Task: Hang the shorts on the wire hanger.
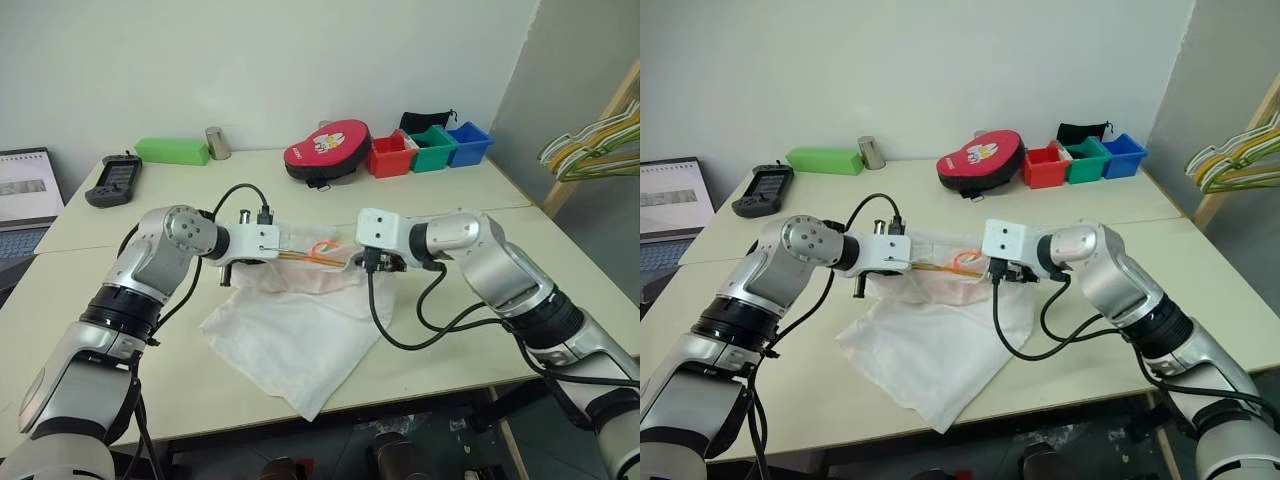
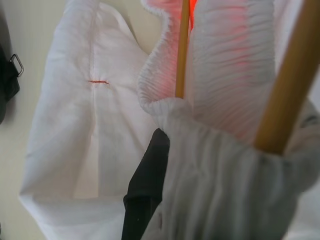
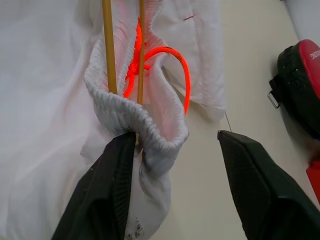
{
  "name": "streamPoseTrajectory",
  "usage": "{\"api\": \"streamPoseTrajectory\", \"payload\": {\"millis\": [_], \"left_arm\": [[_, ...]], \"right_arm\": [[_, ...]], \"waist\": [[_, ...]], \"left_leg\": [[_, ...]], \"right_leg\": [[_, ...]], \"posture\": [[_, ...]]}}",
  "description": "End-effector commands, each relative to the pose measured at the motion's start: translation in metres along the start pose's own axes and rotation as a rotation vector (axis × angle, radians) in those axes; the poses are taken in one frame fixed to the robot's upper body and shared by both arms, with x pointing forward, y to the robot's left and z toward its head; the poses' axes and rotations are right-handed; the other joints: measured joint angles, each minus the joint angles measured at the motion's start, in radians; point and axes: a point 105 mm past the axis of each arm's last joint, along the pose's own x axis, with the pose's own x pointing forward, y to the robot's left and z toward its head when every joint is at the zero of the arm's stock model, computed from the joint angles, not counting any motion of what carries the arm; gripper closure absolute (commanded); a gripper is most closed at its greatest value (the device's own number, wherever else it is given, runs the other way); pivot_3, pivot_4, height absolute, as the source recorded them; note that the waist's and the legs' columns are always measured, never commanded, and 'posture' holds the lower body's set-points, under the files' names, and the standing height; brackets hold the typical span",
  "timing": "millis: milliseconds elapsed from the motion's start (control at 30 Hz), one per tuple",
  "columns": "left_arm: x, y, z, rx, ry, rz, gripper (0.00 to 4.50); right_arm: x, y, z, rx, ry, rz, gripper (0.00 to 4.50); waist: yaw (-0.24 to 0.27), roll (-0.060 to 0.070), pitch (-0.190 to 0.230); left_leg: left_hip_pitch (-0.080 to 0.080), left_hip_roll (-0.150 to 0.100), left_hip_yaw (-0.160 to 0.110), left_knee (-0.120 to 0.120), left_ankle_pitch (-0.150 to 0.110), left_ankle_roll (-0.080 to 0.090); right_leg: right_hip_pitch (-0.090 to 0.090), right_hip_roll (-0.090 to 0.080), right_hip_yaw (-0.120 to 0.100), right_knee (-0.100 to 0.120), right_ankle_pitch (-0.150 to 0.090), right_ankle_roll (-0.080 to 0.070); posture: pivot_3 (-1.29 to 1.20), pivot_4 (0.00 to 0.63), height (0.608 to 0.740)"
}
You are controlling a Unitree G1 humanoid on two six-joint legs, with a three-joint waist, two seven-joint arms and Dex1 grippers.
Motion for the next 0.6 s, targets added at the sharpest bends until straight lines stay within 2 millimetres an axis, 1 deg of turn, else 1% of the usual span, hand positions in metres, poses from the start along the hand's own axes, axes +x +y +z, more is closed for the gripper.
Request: {"api": "streamPoseTrajectory", "payload": {"millis": [33,133,200,300,400,433,500,600], "left_arm": [[-0.012,0.016,0.004,0.003,-0.022,0.086,4.5],[-0.011,0.018,0.005,0.005,-0.027,0.096,4.5],[-0.01,0.018,0.007,0.007,-0.031,0.101,4.5],[-0.01,0.018,0.009,0.008,-0.035,0.101,4.5],[-0.011,0.019,0.01,0.01,-0.037,0.103,4.5],[-0.011,0.019,0.011,0.012,-0.039,0.104,4.5],[-0.013,0.018,0.011,0.012,-0.039,0.104,4.5],[-0.016,0.016,0.008,0.007,-0.032,0.107,4.5]], "right_arm": [[-0.022,-0.005,0.01,0.013,-0.033,-0.002,0.7],[-0.031,-0.002,0.008,0.087,-0.029,0.027,0.03],[-0.028,-0.002,0.004,0.117,-0.011,0.014,0.03],[-0.019,0.001,-0.008,0.099,0.034,0.014,0.03],[-0.005,0.005,-0.022,0.092,0.084,0.027,0.03],[0.003,0.006,-0.027,0.087,0.099,0.025,0.03],[0.02,0.002,-0.035,0.064,0.133,0.003,0.03],[0.032,-0.008,-0.045,0.011,0.177,-0.034,0.03]], "waist": [[0.0,0.0,0.0],[0.002,0.0,0.0],[0.002,0.0,0.0],[0.002,0.0,0.0],[0.001,0.0,0.0],[0.001,0.0,0.0],[0.0,0.0,0.0],[-0.001,0.0,0.0]], "left_leg": [[0.0,0.0,0.0,0.0,0.0,0.0],[0.0,0.0,0.0,0.0,0.0,0.0],[0.0,0.0,0.0,0.0,0.0,0.0],[0.0,0.0,0.0,0.0,0.0,0.0],[0.0,0.0,0.0,0.0,0.0,0.0],[0.0,0.0,0.0,0.0,0.0,0.0],[0.0,0.0,0.001,0.0,0.0,0.0],[0.001,0.0,0.001,0.0,0.0,0.0]], "right_leg": [[0.0,0.0,0.0,0.0,0.0,0.0],[0.0,0.0,0.0,0.0,0.0,0.0],[0.0,0.0,0.0,0.0,0.0,0.0],[0.0,0.0,0.0,0.0,0.0,0.0],[0.0,0.0,0.0,0.0,0.0,0.0],[0.0,0.0,0.0,0.0,0.0,0.0],[0.0,0.0,0.0,0.0,0.0,0.0],[0.0,0.0,0.001,0.0,0.0,0.0]], "posture": [[-0.13,0.026,0.74],[-0.13,0.029,0.74],[-0.13,0.029,0.74],[-0.13,0.029,0.74],[-0.13,0.03,0.74],[-0.11,0.03,0.74],[-0.1,0.028,0.74],[-0.08,0.028,0.74]]}}
